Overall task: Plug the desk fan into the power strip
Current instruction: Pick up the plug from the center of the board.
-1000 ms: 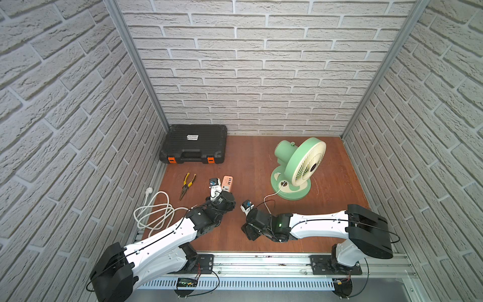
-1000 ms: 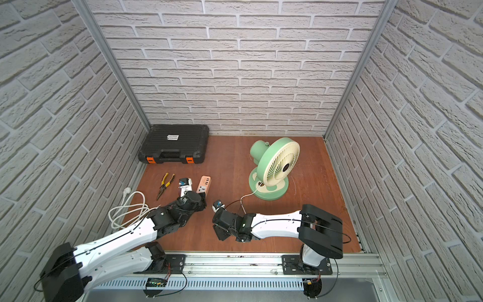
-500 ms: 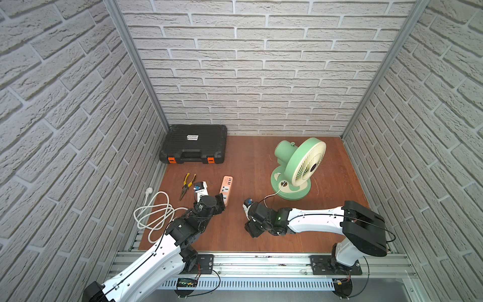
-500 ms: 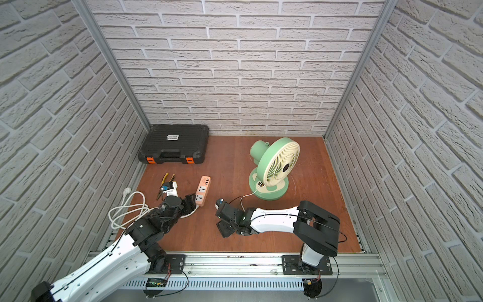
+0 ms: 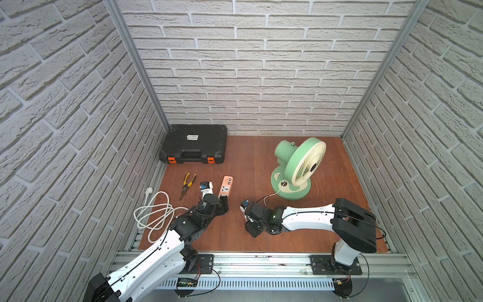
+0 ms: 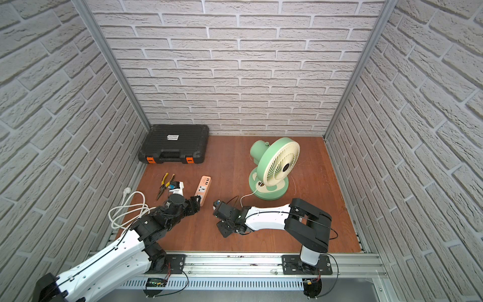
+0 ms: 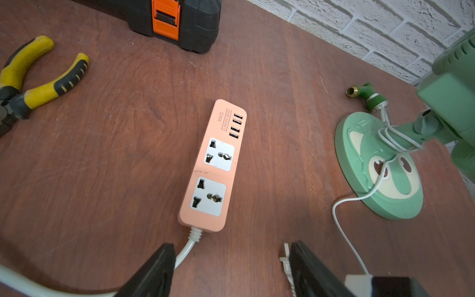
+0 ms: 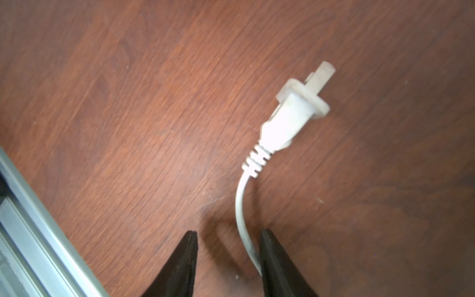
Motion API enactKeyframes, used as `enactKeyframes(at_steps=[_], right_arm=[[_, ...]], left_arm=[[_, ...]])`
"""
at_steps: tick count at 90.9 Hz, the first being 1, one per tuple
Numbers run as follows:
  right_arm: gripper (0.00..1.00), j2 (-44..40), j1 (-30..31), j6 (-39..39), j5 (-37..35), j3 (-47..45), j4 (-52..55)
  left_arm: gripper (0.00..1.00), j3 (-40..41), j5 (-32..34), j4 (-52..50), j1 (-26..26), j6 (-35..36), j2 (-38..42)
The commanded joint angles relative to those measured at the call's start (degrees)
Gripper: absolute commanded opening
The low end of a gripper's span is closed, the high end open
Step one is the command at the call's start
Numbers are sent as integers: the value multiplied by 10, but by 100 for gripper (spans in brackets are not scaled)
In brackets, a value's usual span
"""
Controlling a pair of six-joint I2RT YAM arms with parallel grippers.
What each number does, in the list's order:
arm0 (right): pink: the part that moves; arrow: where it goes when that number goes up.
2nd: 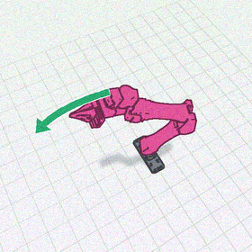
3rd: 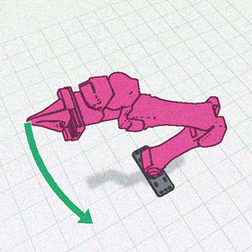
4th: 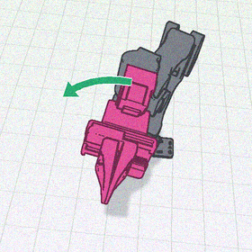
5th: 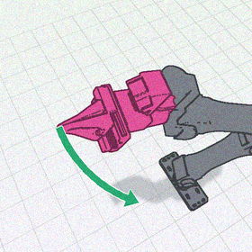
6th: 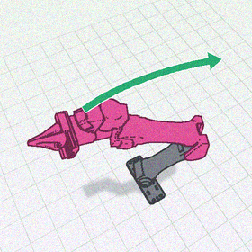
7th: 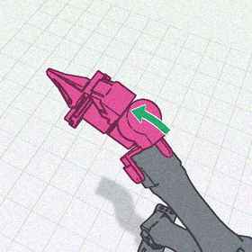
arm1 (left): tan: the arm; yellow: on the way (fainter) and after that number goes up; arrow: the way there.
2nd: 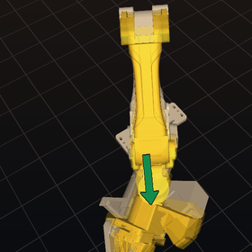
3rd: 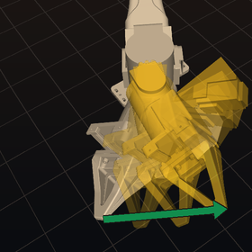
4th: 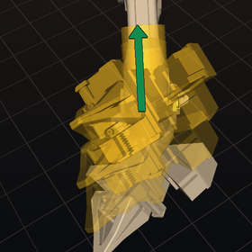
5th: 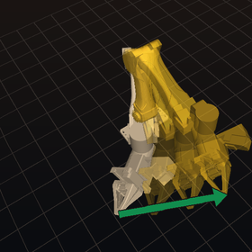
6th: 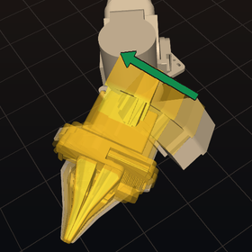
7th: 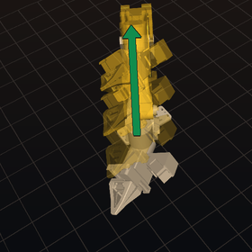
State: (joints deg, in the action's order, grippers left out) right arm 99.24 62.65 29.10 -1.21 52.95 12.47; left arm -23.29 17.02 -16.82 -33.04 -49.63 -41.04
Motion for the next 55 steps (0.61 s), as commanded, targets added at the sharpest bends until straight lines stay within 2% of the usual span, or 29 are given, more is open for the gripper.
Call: enactKeyframes(at_steps=[1,11,28,40,55], right_arm=[[36,13,-4,-2,4,14,13],[18,-1,-3,-7,11,4,2],[3,-65,-3,-18,13,-45,-39],[3,-146,-5,-40,55,-104,-99],[3,-273,-36,-45,190,-171,-171]], left_arm=[[75,-1,-15,36,4,12,0],[75,1,-42,60,5,18,0],[74,16,-109,119,5,30,0],[70,35,-208,216,4,33,3],[74,59,-302,342,4,16,1]])
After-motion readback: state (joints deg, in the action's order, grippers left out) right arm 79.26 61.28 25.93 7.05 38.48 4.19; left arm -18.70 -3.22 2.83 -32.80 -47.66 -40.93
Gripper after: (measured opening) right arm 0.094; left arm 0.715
